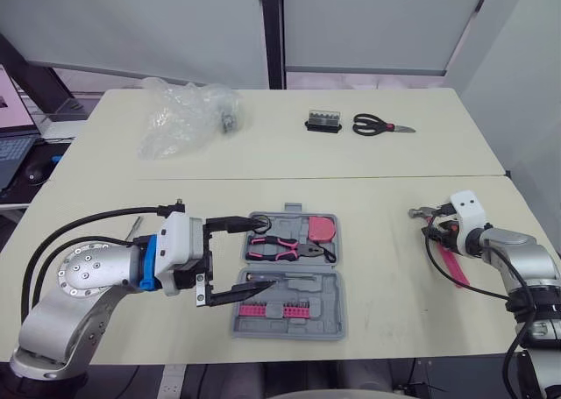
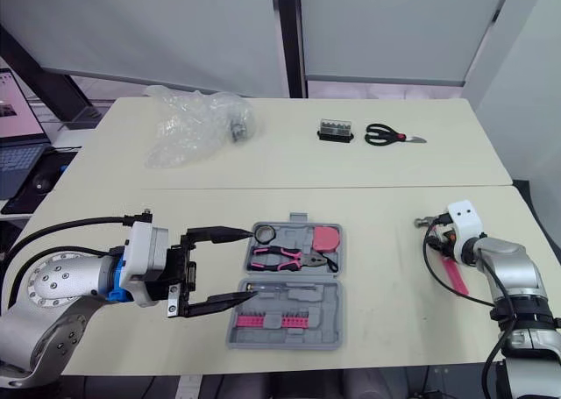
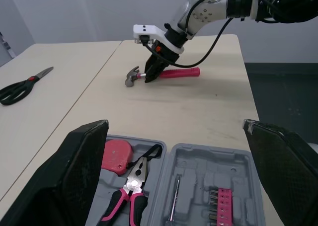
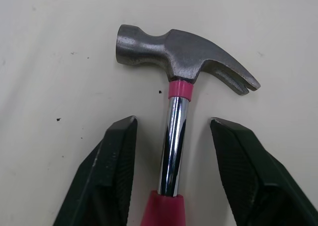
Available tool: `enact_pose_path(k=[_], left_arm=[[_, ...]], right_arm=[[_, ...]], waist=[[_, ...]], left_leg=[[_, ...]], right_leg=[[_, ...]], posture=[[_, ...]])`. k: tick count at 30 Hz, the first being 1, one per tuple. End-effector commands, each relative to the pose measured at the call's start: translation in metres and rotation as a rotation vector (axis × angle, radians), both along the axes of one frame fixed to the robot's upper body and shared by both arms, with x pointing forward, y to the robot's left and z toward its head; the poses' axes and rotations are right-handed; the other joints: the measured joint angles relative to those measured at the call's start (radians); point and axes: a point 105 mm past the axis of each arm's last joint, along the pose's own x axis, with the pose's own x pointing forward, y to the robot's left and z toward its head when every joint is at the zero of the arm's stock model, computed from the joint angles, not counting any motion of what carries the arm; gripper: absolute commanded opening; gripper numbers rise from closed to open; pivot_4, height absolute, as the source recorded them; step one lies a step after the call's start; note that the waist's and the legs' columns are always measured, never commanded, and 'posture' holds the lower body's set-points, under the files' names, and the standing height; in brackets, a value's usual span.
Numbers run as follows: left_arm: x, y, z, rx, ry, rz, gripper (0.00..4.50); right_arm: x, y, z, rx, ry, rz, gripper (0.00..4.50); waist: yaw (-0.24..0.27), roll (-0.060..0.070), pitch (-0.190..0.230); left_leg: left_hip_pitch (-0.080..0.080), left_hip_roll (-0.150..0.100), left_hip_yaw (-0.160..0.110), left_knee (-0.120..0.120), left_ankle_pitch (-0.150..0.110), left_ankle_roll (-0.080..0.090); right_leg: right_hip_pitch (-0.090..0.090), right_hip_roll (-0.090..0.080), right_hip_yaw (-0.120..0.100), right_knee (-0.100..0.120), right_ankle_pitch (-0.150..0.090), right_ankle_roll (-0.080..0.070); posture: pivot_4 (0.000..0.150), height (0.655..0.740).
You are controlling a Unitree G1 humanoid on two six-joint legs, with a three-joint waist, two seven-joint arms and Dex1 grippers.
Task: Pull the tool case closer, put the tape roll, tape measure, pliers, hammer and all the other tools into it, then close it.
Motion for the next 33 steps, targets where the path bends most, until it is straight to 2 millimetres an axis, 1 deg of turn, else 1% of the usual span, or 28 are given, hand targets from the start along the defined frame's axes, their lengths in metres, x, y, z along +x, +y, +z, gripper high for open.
enact_pose_path(k=[1, 4, 6, 7, 8, 12, 15, 18, 19, 21, 23, 26, 33], left_arm=[[0.001, -0.001, 0.002, -0.003, -0.036, 0.002, 4.5], [0.001, 0.0, -0.001, 0.005, -0.041, 0.004, 4.5], [0.001, 0.0, -0.005, 0.017, -0.044, 0.003, 4.5], [0.001, 0.001, -0.006, 0.021, -0.047, 0.004, 4.5], [0.001, 0.001, -0.006, 0.024, -0.049, 0.004, 4.5], [0.003, 0.001, -0.005, 0.038, -0.059, 0.002, 4.5], [0.004, 0.003, -0.007, 0.058, -0.061, 0.003, 4.5], [0.003, 0.004, -0.009, 0.065, -0.053, -0.002, 4.5], [0.001, 0.004, -0.011, 0.071, -0.048, -0.009, 4.5], [-0.001, 0.003, -0.013, 0.084, -0.041, -0.021, 4.5], [-0.002, 0.003, -0.015, 0.093, -0.038, -0.028, 4.5], [-0.005, 0.002, -0.017, 0.107, -0.026, -0.046, 4.5], [-0.007, 0.0, -0.018, 0.116, -0.016, -0.061, 4.5]], right_arm=[[0.0, -0.001, 0.003, -0.008, -0.01, -0.003, 1.6], [-0.001, 0.0, 0.002, -0.013, -0.008, 0.004, 0.96], [0.0, 0.002, 0.002, -0.011, -0.01, 0.004, 0.63], [0.0, 0.003, 0.003, 0.0, -0.012, -0.001, 0.38], [0.0, 0.004, 0.003, 0.004, -0.014, -0.004, 0.23], [-0.003, 0.012, 0.008, 0.026, -0.027, -0.022, 0.2], [-0.01, 0.029, 0.015, 0.077, -0.048, -0.041, 0.2], [-0.02, 0.051, 0.02, 0.12, -0.066, -0.065, 0.2], [-0.023, 0.063, 0.021, 0.139, -0.08, -0.069, 0.2], [-0.029, 0.081, 0.023, 0.163, -0.103, -0.081, 0.2], [-0.033, 0.093, 0.025, 0.179, -0.122, -0.095, 0.2], [-0.039, 0.116, 0.023, 0.213, -0.141, -0.115, 0.2], [-0.045, 0.134, 0.009, 0.242, -0.139, -0.189, 0.2]], waist=[[0.0, 0.0, 0.0], [0.0, 0.0, 0.0], [0.0, 0.0, 0.0], [0.0, 0.0, 0.0], [0.0, 0.0, 0.0], [0.0, 0.0, 0.0], [0.0, 0.0, 0.0], [-0.001, 0.0, 0.0], [-0.001, 0.0, 0.0], [-0.001, 0.0, 0.0], [0.0, 0.001, 0.0], [0.001, 0.001, 0.0], [0.001, 0.001, 0.0]], left_leg=[[0.0, 0.0, 0.0, 0.0, 0.0, 0.0], [0.0, 0.0, 0.0, 0.0, 0.0, 0.0], [0.0, 0.0, 0.0, 0.0, 0.0, 0.0], [0.0, 0.0, 0.0, 0.0, 0.0, 0.0], [0.0, 0.0, 0.0, 0.0, 0.0, 0.0], [0.0, 0.0, 0.0, 0.0, 0.0, 0.0], [0.0, 0.0, -0.001, 0.0, 0.0, 0.0], [-0.001, 0.001, -0.001, -0.001, 0.0, 0.0], [-0.001, 0.001, -0.001, -0.001, 0.0, 0.0], [-0.002, 0.001, -0.001, -0.001, 0.0, 0.0], [-0.005, 0.001, -0.001, -0.001, 0.0, 0.0], [-0.006, 0.001, -0.001, -0.001, 0.0, 0.0], [-0.006, 0.001, -0.001, -0.001, 0.0, 0.0]], right_leg=[[0.0, 0.0, 0.0, 0.0, 0.0, 0.0], [0.0, 0.0, 0.0, 0.0, 0.0, 0.0], [0.0, 0.0, 0.0, 0.0, 0.0, 0.0], [0.0, 0.0, 0.0, 0.0, 0.0, 0.0], [0.0, 0.0, 0.0, 0.0, 0.0, 0.0], [0.0, 0.0, 0.0, 0.0, 0.0, 0.0], [0.0, 0.001, 0.0, 0.0, 0.0, 0.0], [-0.001, 0.001, 0.0, 0.0, 0.0, 0.0], [-0.001, 0.001, 0.0, 0.0, 0.0, 0.0], [-0.003, 0.001, 0.0, 0.001, 0.0, 0.0], [-0.006, 0.002, 0.0, 0.001, 0.0, 0.0], [-0.007, 0.001, 0.0, 0.001, 0.0, 0.0], [-0.008, 0.001, 0.0, 0.001, 0.0, 0.0]], posture=[[0.15, 0.74], [0.15, 0.74], [0.15, 0.74], [0.15, 0.74], [0.15, 0.74], [0.15, 0.74], [0.15, 0.74], [0.15, 0.74], [0.15, 0.74], [0.15, 0.74], [0.15, 0.74], [0.15, 0.74], [0.15, 0.74]])
